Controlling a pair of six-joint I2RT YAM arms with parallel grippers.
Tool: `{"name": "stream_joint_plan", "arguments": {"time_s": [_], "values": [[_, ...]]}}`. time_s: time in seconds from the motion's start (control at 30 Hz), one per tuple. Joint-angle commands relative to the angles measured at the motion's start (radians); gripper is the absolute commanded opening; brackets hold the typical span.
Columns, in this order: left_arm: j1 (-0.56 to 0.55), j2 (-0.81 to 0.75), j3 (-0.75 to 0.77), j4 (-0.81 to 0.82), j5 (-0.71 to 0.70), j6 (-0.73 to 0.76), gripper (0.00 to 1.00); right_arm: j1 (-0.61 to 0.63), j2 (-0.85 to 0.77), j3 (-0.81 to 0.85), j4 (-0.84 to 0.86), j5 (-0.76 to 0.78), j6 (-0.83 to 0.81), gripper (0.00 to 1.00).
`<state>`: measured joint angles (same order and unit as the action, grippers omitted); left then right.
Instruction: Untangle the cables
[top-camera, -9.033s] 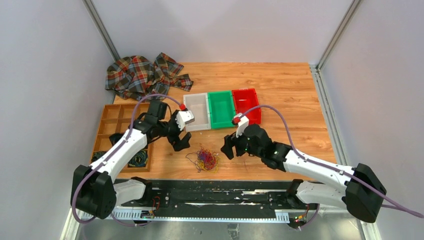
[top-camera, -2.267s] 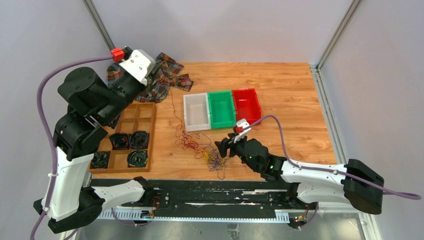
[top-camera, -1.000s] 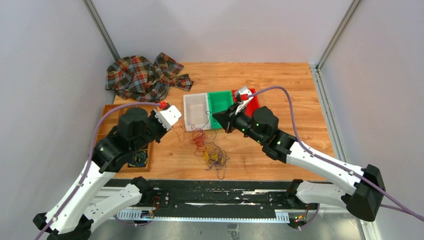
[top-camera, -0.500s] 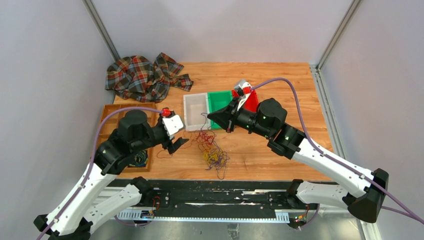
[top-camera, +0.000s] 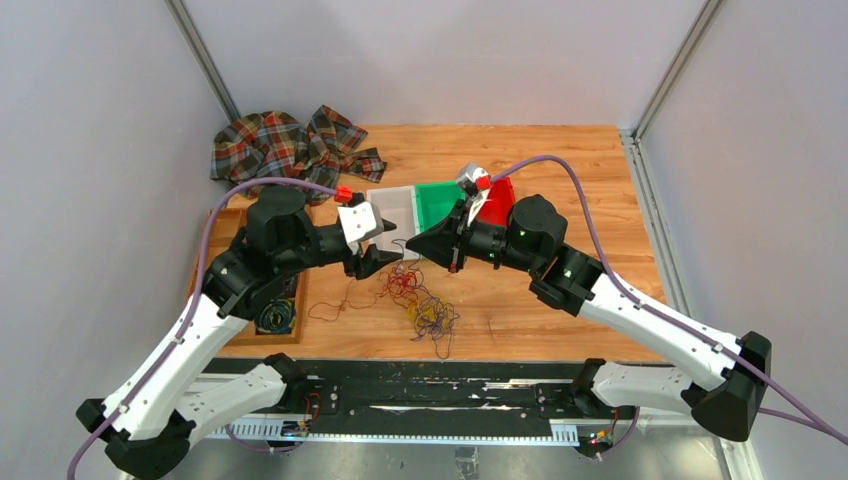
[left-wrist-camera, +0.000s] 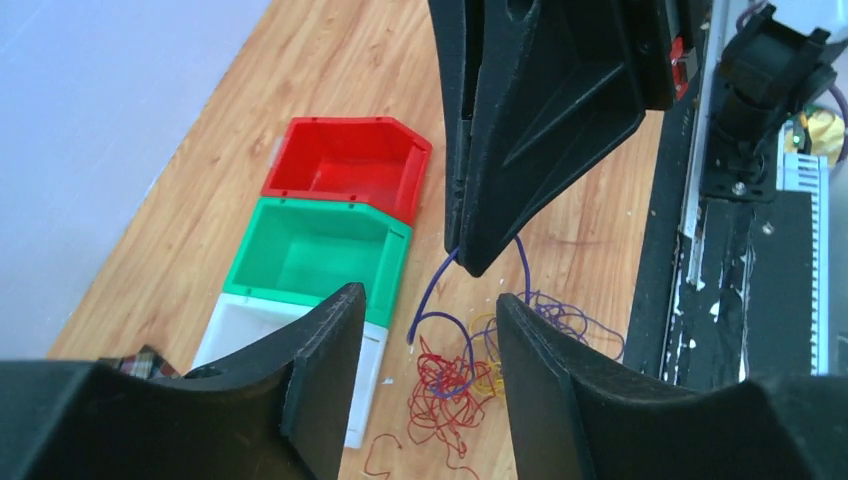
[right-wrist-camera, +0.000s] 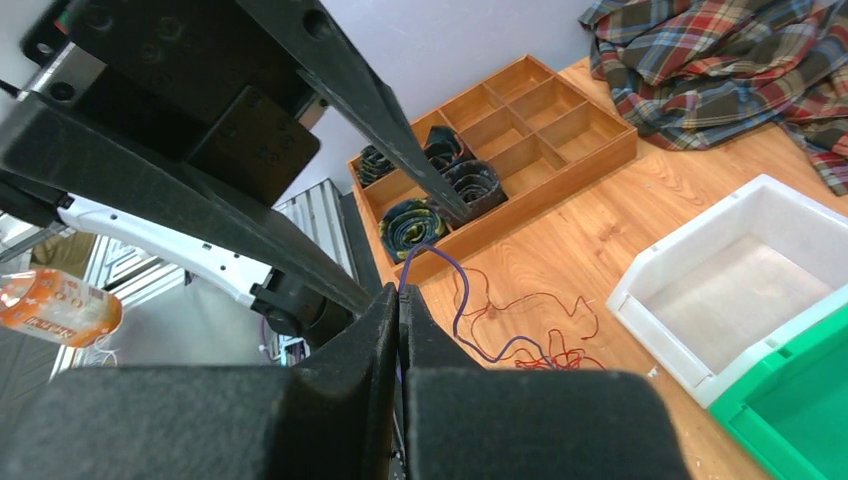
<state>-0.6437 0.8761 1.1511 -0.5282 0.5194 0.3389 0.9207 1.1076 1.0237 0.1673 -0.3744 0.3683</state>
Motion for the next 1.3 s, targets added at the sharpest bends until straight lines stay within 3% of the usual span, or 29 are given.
{"name": "stream_joint_plan", "arguments": {"time_s": [0.0, 0.37, 0.4, 0.57, 0.6, 0.7, 0.93, 1.27], "values": [[-0.005, 0.016, 0.022, -0.016, 0.083, 0.047, 0.51, 0.01, 0.003, 0.056, 0.031, -0.086, 0.021, 0.01], [-0.005, 0.002, 0.016, -0.055, 0.051, 0.106, 0.04, 0.01, -0.005, 0.032, 0.053, -0.102, 0.054, 0.01], [-0.005, -0.003, 0.015, -0.052, 0.036, 0.099, 0.02, 0.01, -0.01, 0.026, 0.054, -0.093, 0.054, 0.06], [-0.005, -0.02, 0.045, -0.029, -0.005, 0.045, 0.01, 0.01, -0.074, -0.046, 0.069, 0.062, 0.038, 0.6], [-0.006, -0.02, 0.06, -0.029, -0.011, 0.028, 0.01, 0.01, -0.093, -0.067, 0.073, 0.102, 0.032, 0.65], [-0.006, -0.024, 0.118, -0.032, -0.005, 0.014, 0.01, 0.006, -0.156, -0.129, 0.094, 0.207, 0.02, 0.71], [-0.005, -0.032, 0.182, -0.039, 0.052, 0.024, 0.0, -0.016, -0.173, -0.175, 0.053, 0.29, -0.019, 0.73], [-0.006, 0.019, 0.293, -0.039, 0.063, -0.008, 0.01, 0.034, -0.049, -0.173, 0.155, 0.17, -0.026, 0.8]]}}
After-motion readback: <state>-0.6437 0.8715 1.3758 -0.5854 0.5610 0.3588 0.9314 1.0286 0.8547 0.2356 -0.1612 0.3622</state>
